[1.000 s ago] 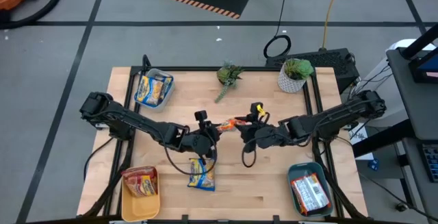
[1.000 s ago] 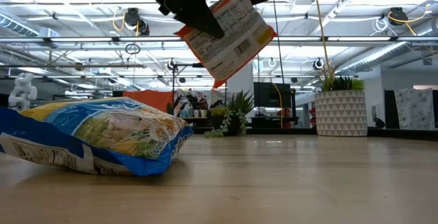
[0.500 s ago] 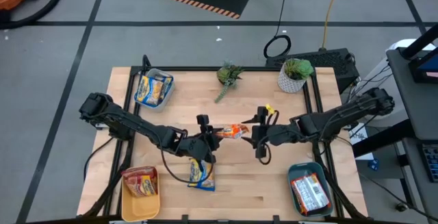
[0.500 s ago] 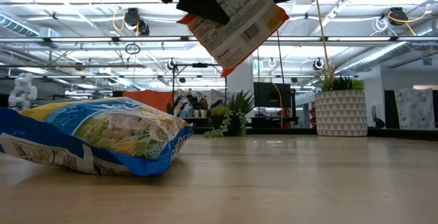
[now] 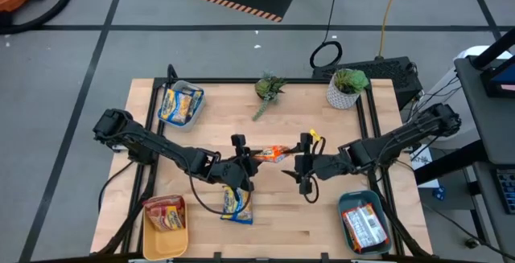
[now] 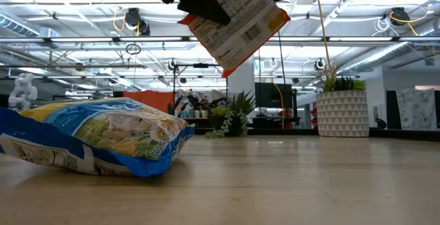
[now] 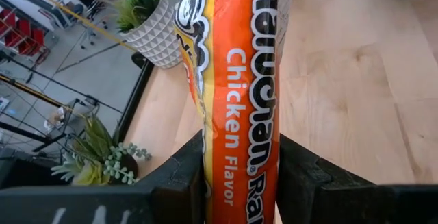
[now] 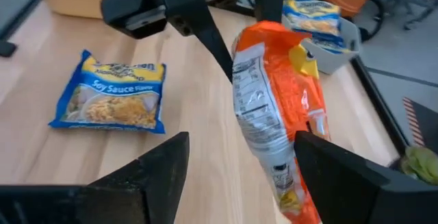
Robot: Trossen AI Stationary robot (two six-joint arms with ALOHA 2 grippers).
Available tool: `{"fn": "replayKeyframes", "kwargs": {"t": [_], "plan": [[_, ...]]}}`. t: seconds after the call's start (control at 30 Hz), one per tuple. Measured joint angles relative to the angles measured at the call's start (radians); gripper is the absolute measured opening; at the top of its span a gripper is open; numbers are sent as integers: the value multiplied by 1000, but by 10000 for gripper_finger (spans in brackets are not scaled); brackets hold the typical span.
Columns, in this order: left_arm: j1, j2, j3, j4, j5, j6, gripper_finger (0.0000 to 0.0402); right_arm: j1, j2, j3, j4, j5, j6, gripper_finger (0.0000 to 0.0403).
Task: Sort Maruchan noodles
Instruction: Put the orange noodle pack into the blue bin
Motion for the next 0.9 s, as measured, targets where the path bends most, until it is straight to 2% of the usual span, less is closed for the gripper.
{"fn": "replayKeyframes", "kwargs": {"t": [0.13,0.23,0.5,0.63,0.73,0.9], "plan": [[-8,0,0,-1,0,-11,126,57,7,0,2,75,65,261],[-17,0,0,-1,0,-11,126,102,7,0,16,81,118,261],[-37,-1,0,5,1,10,126,222,15,0,23,187,250,261],[-65,-1,0,-2,1,-30,126,256,18,0,61,236,248,261],[-90,-1,0,13,1,0,126,271,19,0,97,256,230,261],[-115,-1,0,83,1,18,126,296,37,0,112,253,232,261]]}}
